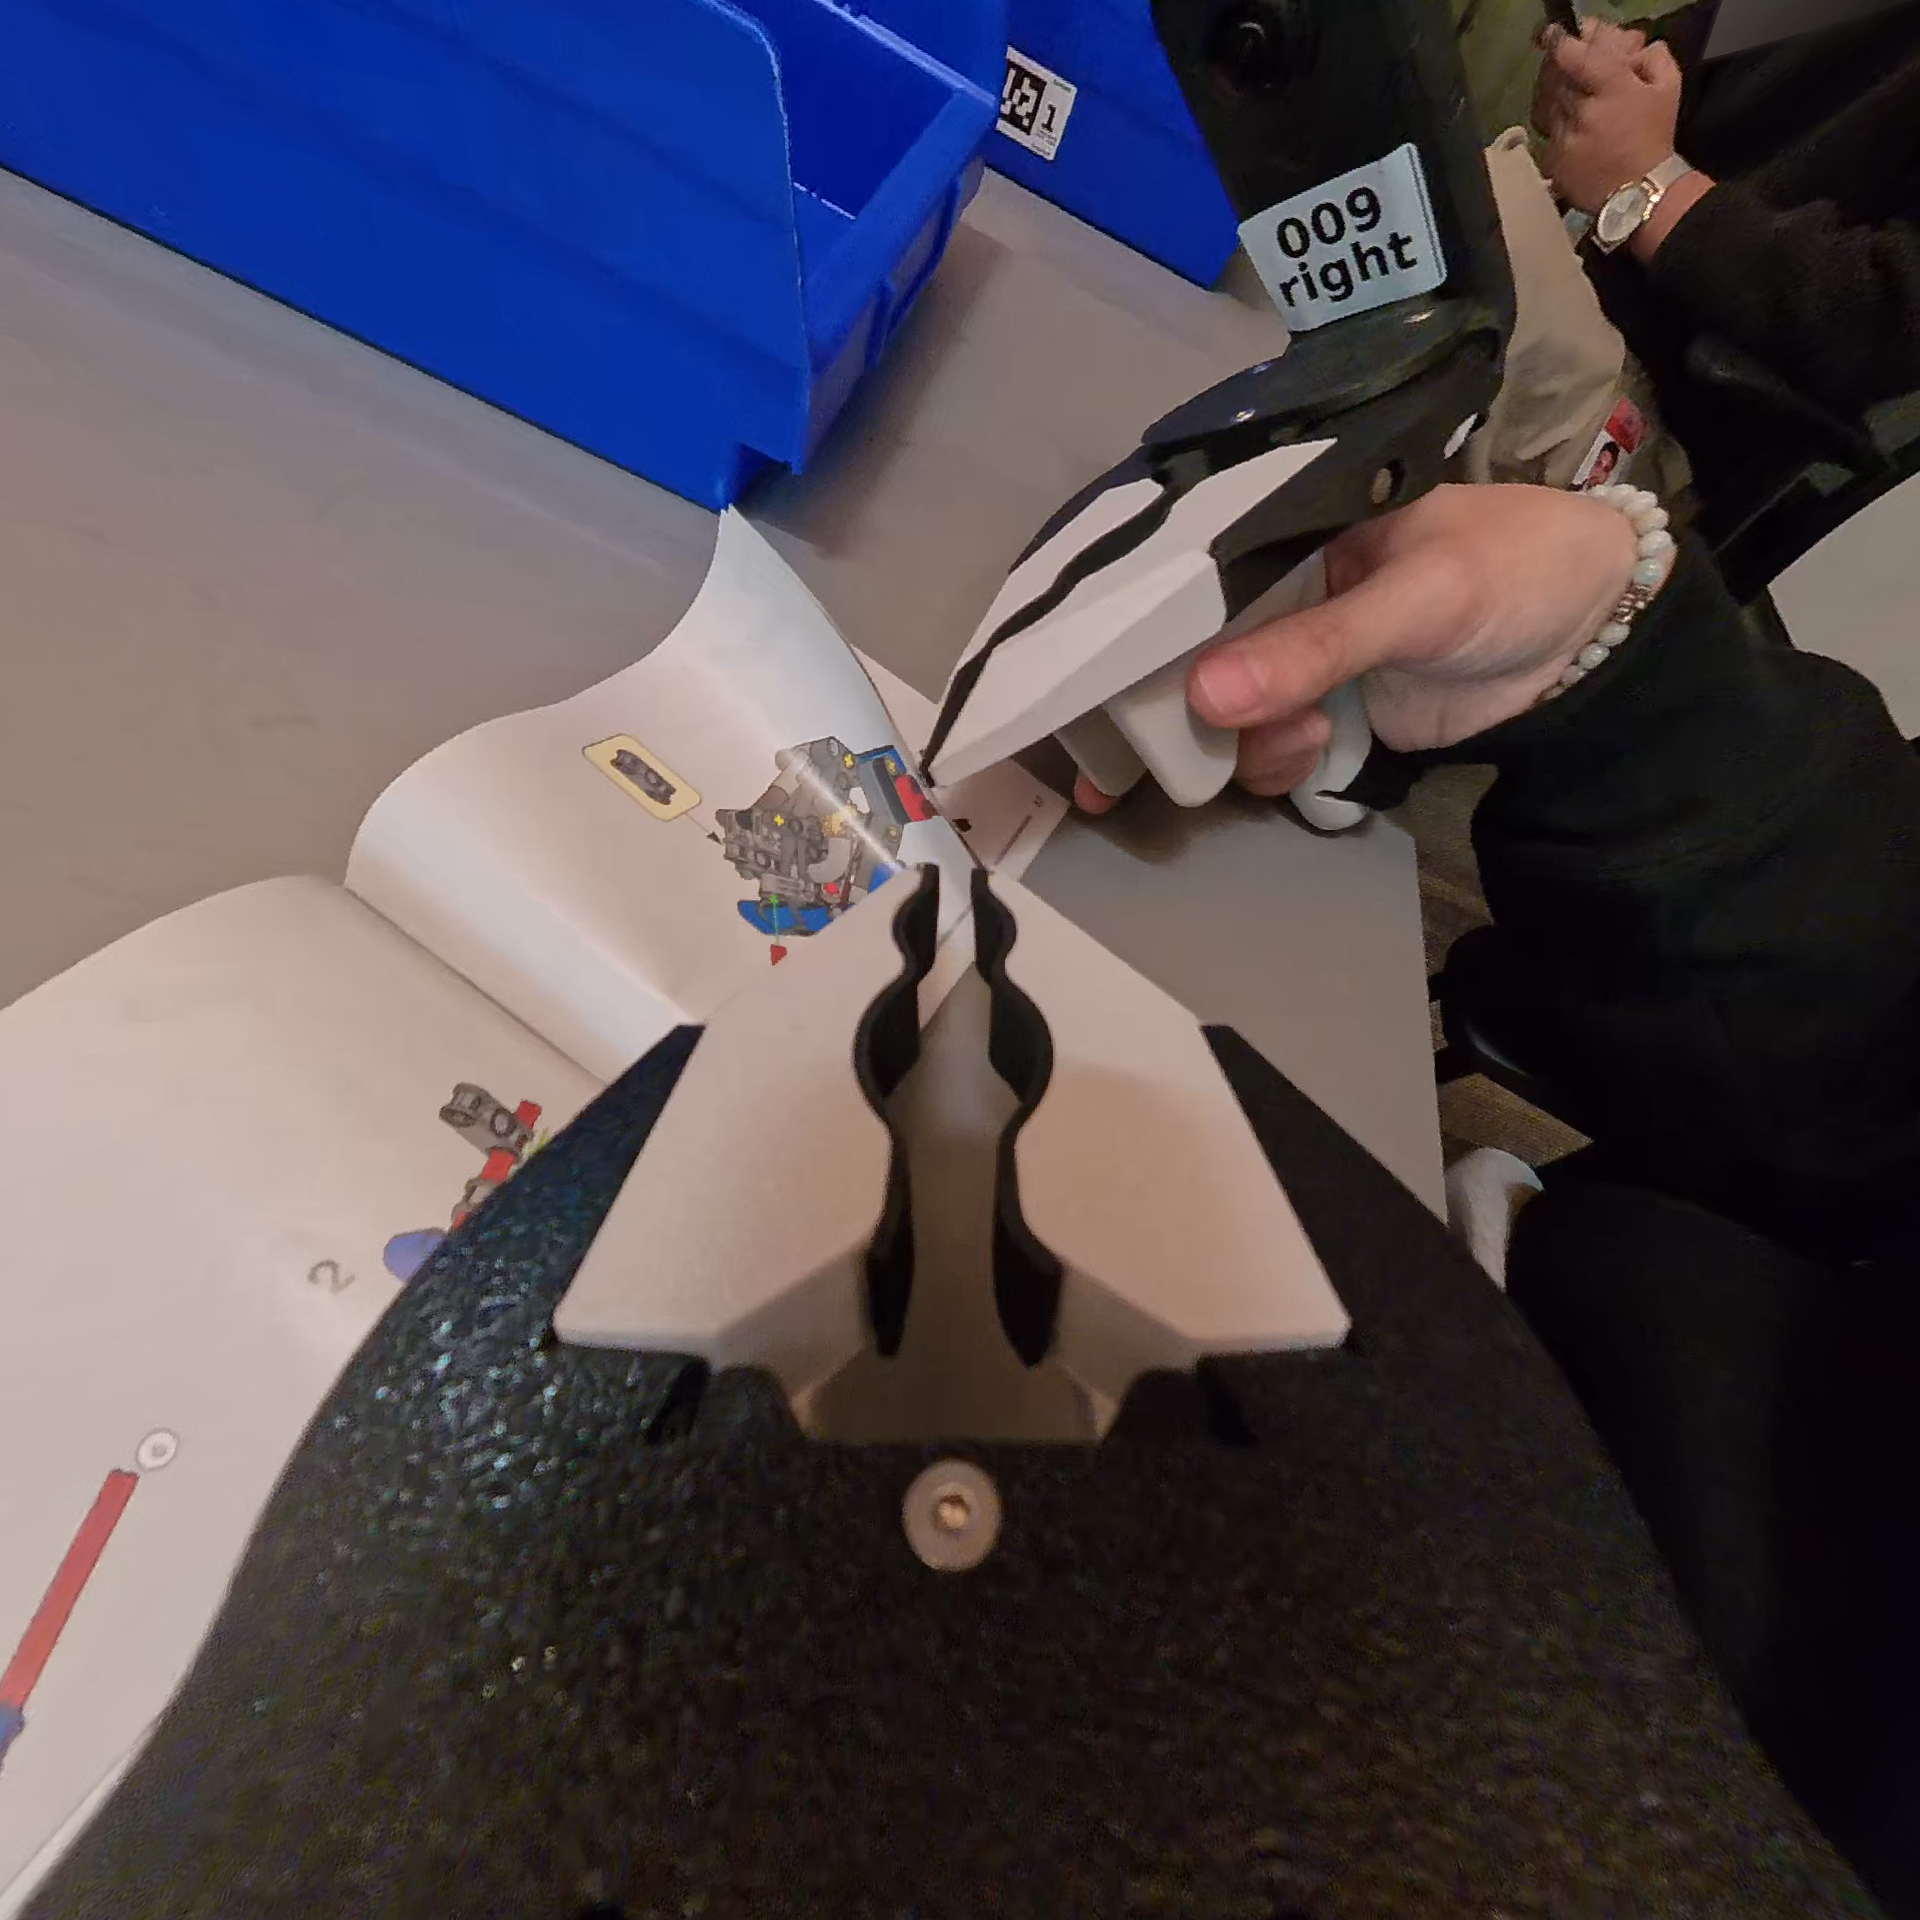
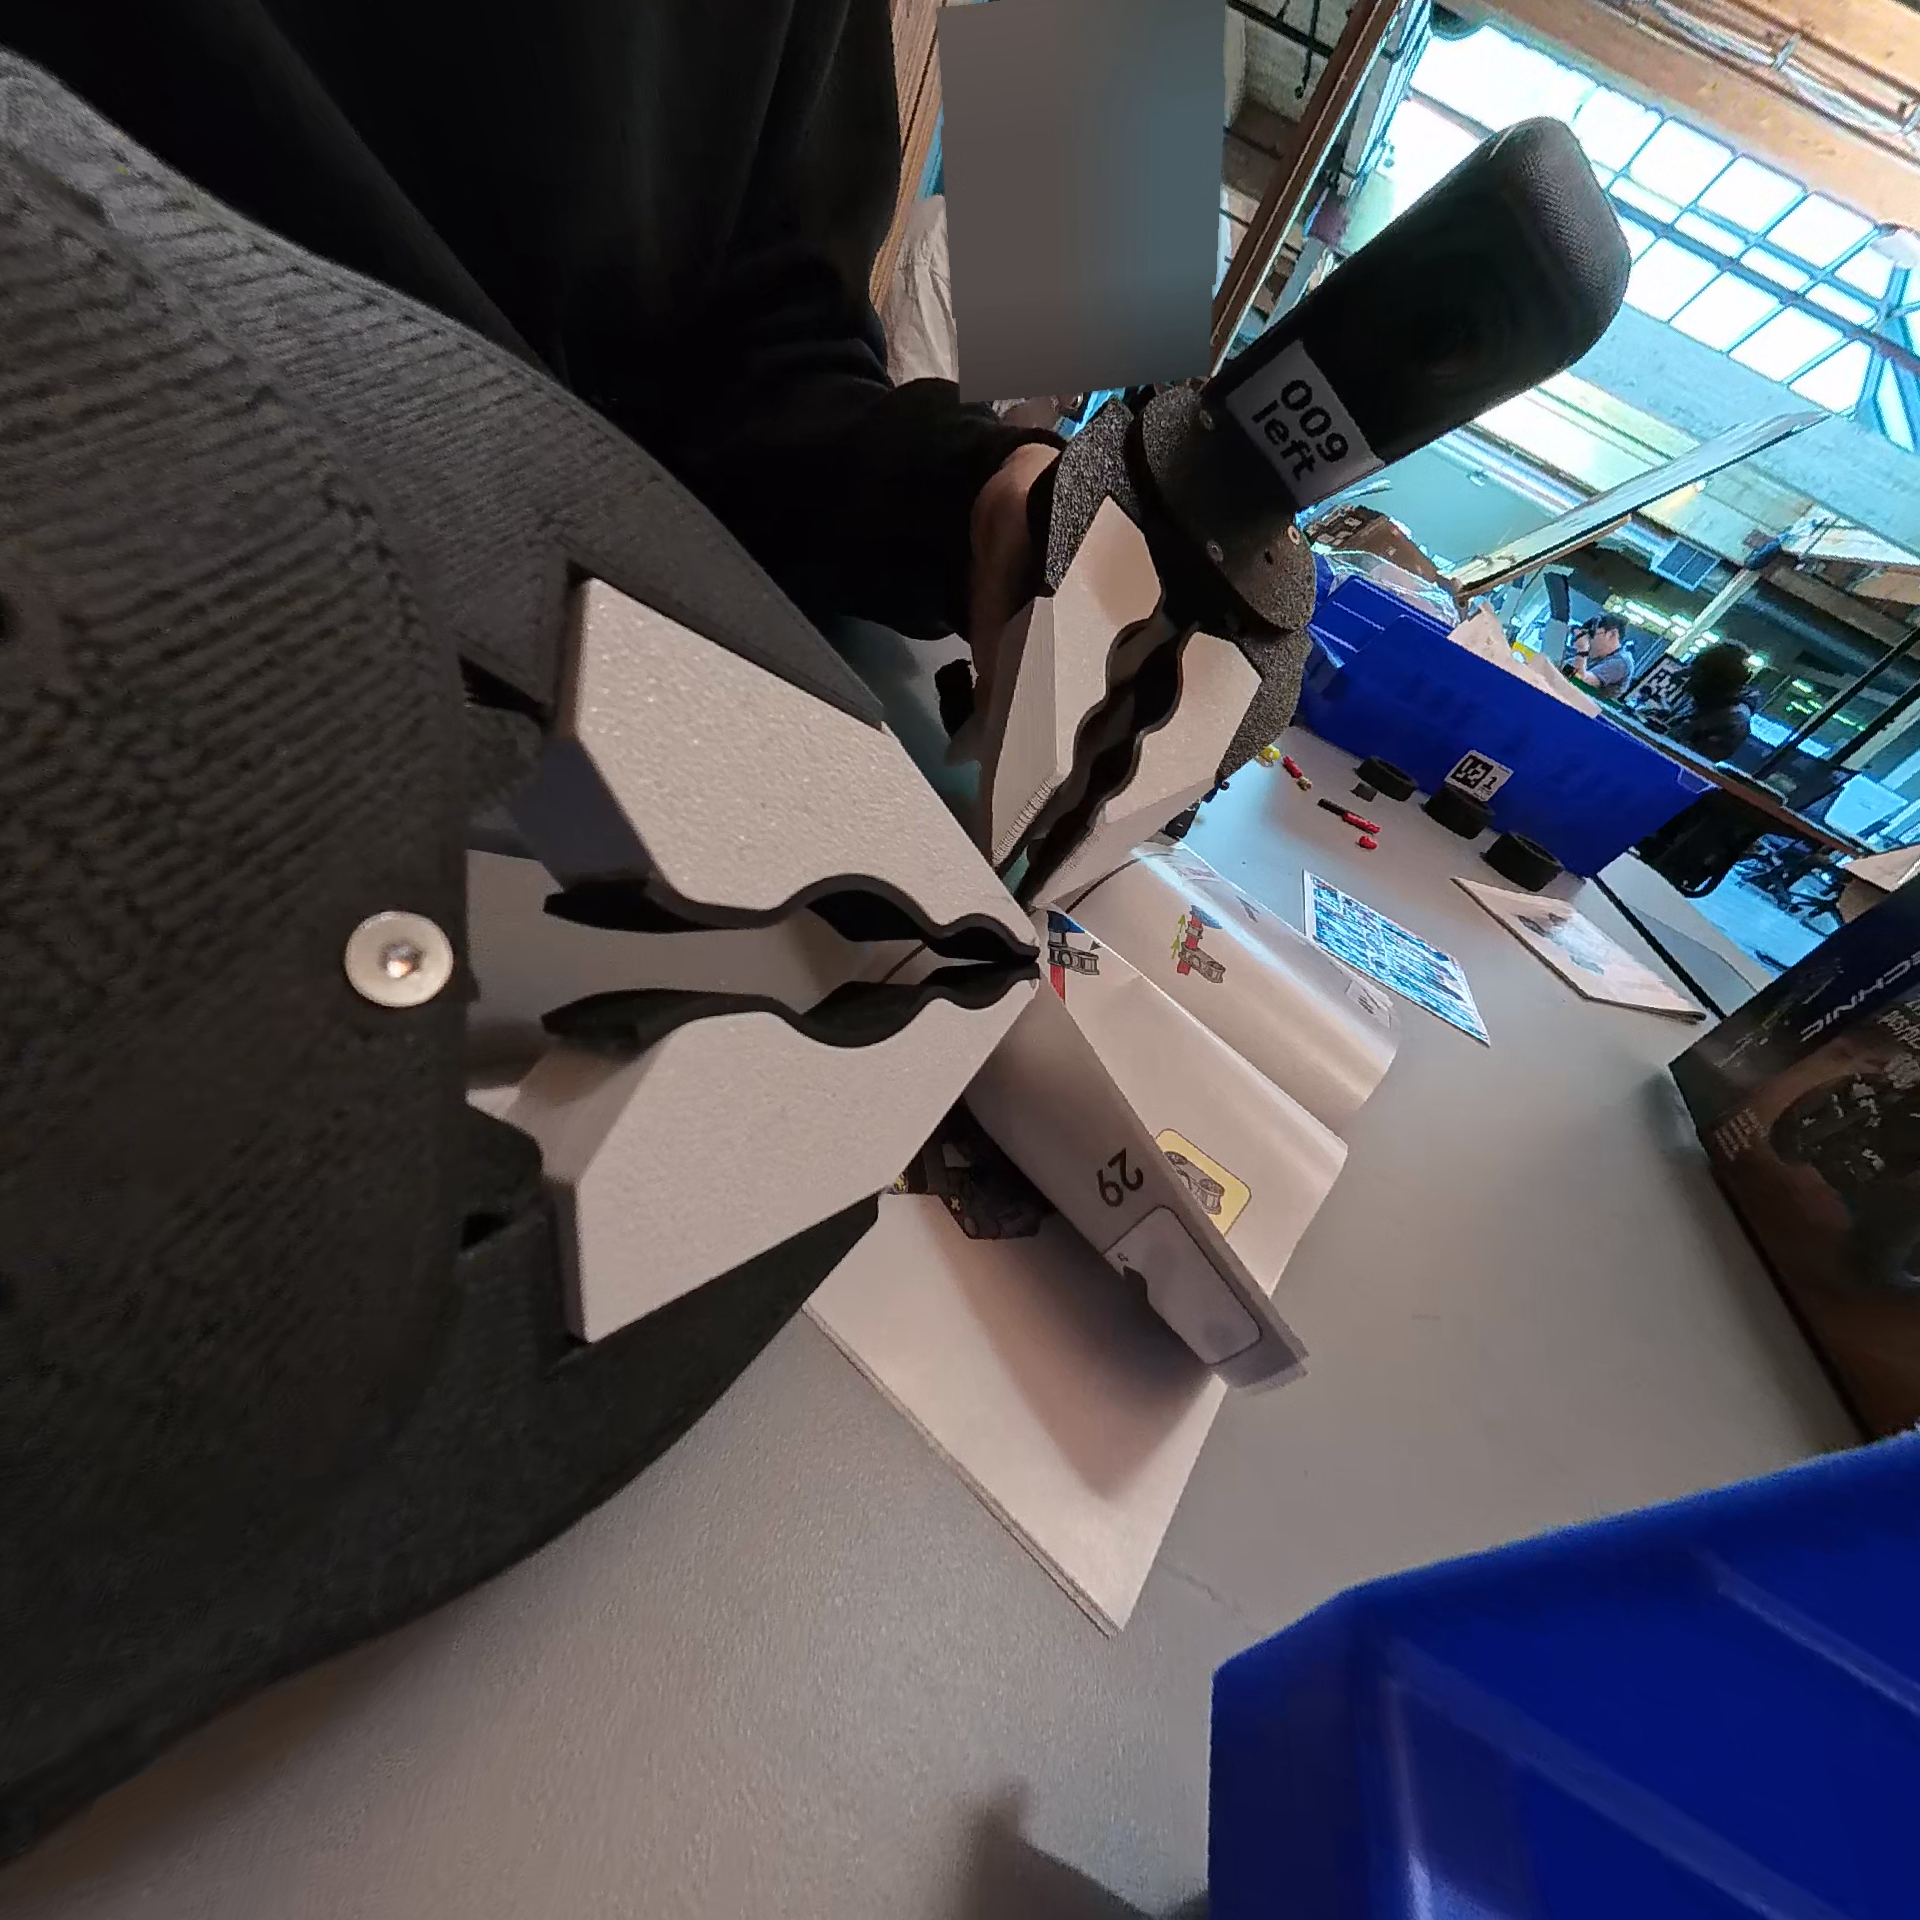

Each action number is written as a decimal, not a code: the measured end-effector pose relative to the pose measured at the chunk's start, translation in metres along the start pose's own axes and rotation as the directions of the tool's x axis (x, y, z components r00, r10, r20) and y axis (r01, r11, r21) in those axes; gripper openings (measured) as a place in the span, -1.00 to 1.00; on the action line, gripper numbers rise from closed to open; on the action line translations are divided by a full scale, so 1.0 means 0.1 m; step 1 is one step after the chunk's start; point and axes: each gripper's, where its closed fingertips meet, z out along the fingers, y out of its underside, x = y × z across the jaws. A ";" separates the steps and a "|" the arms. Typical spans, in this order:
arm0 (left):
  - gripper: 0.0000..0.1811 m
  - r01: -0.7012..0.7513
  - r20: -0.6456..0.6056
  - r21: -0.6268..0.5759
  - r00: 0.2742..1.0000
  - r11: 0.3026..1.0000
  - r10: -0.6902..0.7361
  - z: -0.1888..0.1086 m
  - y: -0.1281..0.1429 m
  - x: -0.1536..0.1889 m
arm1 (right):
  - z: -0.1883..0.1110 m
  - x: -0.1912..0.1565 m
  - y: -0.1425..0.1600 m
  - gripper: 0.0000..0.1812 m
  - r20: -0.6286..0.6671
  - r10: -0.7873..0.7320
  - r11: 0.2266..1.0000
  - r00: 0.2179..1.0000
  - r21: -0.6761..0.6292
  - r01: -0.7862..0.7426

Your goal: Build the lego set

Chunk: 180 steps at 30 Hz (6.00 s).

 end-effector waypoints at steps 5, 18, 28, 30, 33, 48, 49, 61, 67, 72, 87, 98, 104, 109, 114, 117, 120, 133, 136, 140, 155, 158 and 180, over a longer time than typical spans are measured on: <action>-1.00 -0.007 -0.002 -0.010 1.000 1.000 0.007 0.04 0.02 0.01 | 0.00 0.00 0.00 -1.00 0.001 0.000 1.000 1.000 0.000 0.000; -1.00 -0.028 0.020 -0.010 0.999 1.000 0.029 0.00 0.00 -0.02 | 0.00 -0.01 0.01 -1.00 0.008 -0.001 1.000 1.000 -0.002 0.001; -1.00 -0.118 0.421 0.056 0.903 0.991 0.083 -0.69 -0.29 -0.48 | -0.10 0.14 0.03 -1.00 -0.068 0.015 1.000 0.998 -0.016 -0.016; -1.00 -0.135 0.597 -0.030 0.792 0.990 0.126 -1.03 -0.24 -0.70 | -0.11 0.17 0.07 -1.00 -0.104 -0.013 0.999 0.994 -0.047 0.008; -1.00 -0.029 0.736 -0.219 0.651 0.975 0.185 -1.42 0.05 -0.90 | -0.09 0.18 0.11 -1.00 -0.128 -0.047 0.996 0.991 -0.084 0.036; -0.02 -0.269 0.541 -0.215 0.768 0.939 0.344 -0.24 -0.19 -0.24 | -0.04 0.24 0.19 -1.00 -0.205 -0.120 0.983 0.972 -0.160 0.087; -0.05 -0.273 0.539 -0.256 0.756 0.927 0.372 -0.17 -0.10 -0.30 | -0.03 0.24 0.20 -1.00 -0.209 -0.128 0.981 0.970 -0.169 0.093; -0.59 -0.208 0.778 -0.332 0.492 0.920 0.391 -0.95 0.01 -0.86 | -0.02 0.25 0.22 -1.00 -0.209 -0.133 0.978 0.969 -0.186 0.094; -0.38 -0.192 0.845 -0.326 0.379 0.925 0.377 -1.40 -0.02 -0.86 | -0.02 0.25 0.22 -1.00 -0.216 -0.142 0.977 0.966 -0.189 0.102; -0.49 -0.356 0.876 -0.211 0.345 0.911 0.338 -1.57 -0.31 -0.60 | -0.02 0.25 0.22 -1.00 -0.211 -0.134 0.978 0.968 -0.186 0.095; -1.00 -0.607 0.327 -0.458 0.564 0.650 0.758 -0.09 0.35 -0.43 | -0.02 0.24 0.23 -1.00 -0.212 -0.145 0.976 0.966 -0.190 0.105; -1.00 -0.673 0.357 -0.484 0.432 0.560 0.828 -0.10 0.34 -0.42 | -0.10 0.34 0.22 -1.00 -0.259 -0.307 0.934 0.916 -0.267 0.238; -1.00 -0.667 0.375 -0.450 0.462 0.594 0.803 -0.07 0.33 -0.42 | -0.11 0.44 0.16 -1.00 -0.338 -0.462 0.874 0.820 -0.329 0.357; -1.00 -0.665 0.374 -0.440 0.476 0.604 0.796 -0.07 0.33 -0.41 | -0.07 0.46 0.11 -0.97 -0.368 -0.567 0.817 0.737 -0.366 0.446; -1.00 -0.666 0.354 -0.433 0.494 0.608 0.794 -0.08 0.36 -0.36 | -0.06 0.46 0.14 -1.00 -0.372 -0.712 0.700 0.596 -0.443 0.560; -1.00 -0.684 0.328 -0.422 0.497 0.595 0.803 -0.09 0.40 -0.26 | -0.11 0.37 0.26 -1.00 -0.350 -0.729 0.682 0.588 -0.448 0.578; -1.00 -0.718 0.293 -0.411 0.479 0.562 0.827 -0.10 0.47 -0.11 | -0.20 0.25 0.42 -1.00 -0.332 -0.800 0.599 0.500 -0.479 0.641; -1.00 -0.519 0.424 -0.373 0.642 0.769 0.639 -0.35 0.54 -0.31 | -0.54 0.01 0.70 -1.00 -0.416 -0.888 0.412 0.197 -0.530 0.741; -1.00 -0.521 0.425 -0.393 0.628 0.758 0.652 -0.36 0.54 -0.31 | -0.62 0.05 0.63 -1.00 -0.470 -0.868 0.420 0.164 -0.513 0.749; -0.97 -0.516 0.460 -0.384 0.612 0.766 0.643 -0.38 0.48 -0.31 | -0.61 0.01 0.59 -1.00 -0.492 -0.862 0.385 0.121 -0.482 0.787; -1.00 -0.650 0.388 -0.373 0.538 0.662 0.748 -0.20 0.52 -0.05 | -0.59 0.07 0.45 -1.00 -0.525 -0.843 0.249 -0.121 -0.578 0.777; -1.00 -0.664 0.393 -0.384 0.510 0.641 0.765 -0.20 0.52 -0.05 | -0.58 0.09 0.45 -1.00 -0.495 -0.847 0.191 -0.193 -0.623 0.758; -1.00 -0.704 0.410 -0.366 0.465 0.608 0.785 -0.17 0.47 -0.05 | -0.57 0.10 0.45 -1.00 -0.451 -0.841 0.102 -0.298 -0.673 0.732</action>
